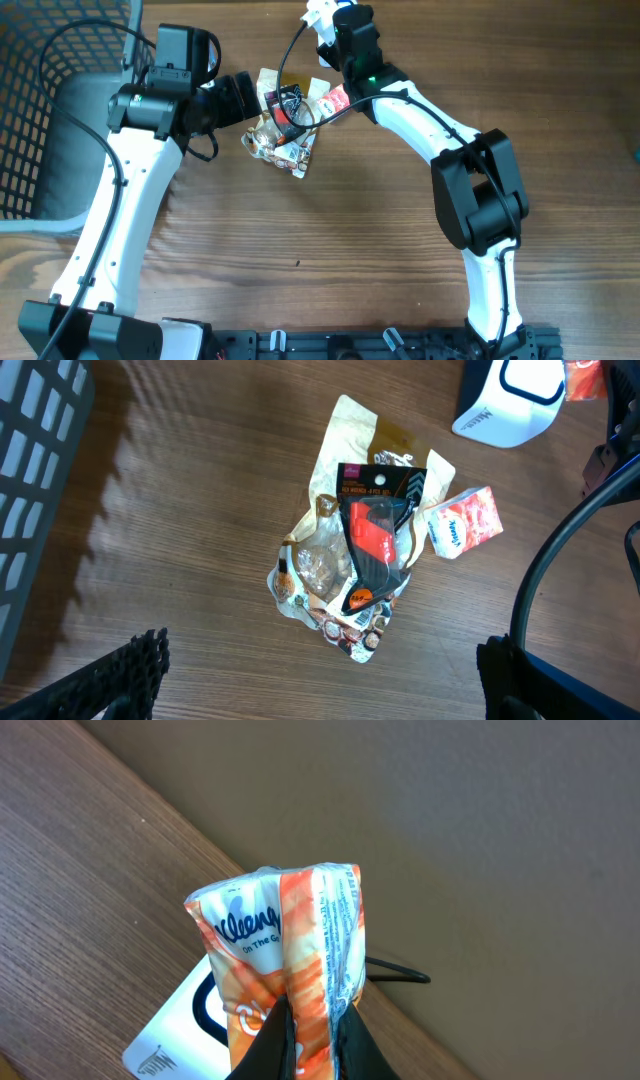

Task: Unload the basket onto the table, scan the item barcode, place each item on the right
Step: 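Lift the Kleenex pack and hold it over the scanner, then carry the Kleenex pack away to the right off the table, then release the Kleenex pack at the right edge with the right gripper, then move the right gripper back to the pile toward the red pack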

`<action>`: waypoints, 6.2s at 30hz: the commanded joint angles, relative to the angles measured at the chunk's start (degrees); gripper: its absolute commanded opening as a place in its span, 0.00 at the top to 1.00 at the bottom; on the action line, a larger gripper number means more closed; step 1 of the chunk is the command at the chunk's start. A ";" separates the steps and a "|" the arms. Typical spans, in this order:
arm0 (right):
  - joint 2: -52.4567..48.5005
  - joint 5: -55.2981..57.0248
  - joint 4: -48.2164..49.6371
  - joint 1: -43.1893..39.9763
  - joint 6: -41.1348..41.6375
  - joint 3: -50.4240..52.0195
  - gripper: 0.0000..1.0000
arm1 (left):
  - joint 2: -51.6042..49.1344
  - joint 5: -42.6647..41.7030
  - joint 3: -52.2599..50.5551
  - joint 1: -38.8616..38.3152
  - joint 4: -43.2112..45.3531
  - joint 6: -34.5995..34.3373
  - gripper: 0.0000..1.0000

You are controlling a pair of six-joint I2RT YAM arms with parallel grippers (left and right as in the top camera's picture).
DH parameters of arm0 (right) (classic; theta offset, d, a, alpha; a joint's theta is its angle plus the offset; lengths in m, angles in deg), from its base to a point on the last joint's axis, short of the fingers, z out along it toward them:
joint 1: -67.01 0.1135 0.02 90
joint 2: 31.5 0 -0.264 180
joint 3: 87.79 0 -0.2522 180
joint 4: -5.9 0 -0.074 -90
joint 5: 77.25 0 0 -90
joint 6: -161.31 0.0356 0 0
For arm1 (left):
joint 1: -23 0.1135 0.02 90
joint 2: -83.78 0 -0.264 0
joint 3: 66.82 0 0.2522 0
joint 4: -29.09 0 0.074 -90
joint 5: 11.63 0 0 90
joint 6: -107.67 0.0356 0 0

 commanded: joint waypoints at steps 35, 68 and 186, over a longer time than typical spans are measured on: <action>17.49 -1.03 -29.66 -26.86 58.05 -0.26 0.95 | -0.24 0.33 0.15 0.11 0.13 -0.52 0.00; 17.22 -19.52 -32.15 -53.05 41.31 19.32 0.14 | -0.24 0.33 0.15 0.11 0.13 -0.52 0.00; 12.09 -9.27 -33.79 0.63 65.31 5.01 0.51 | -0.24 0.33 0.15 0.11 0.13 -0.52 0.00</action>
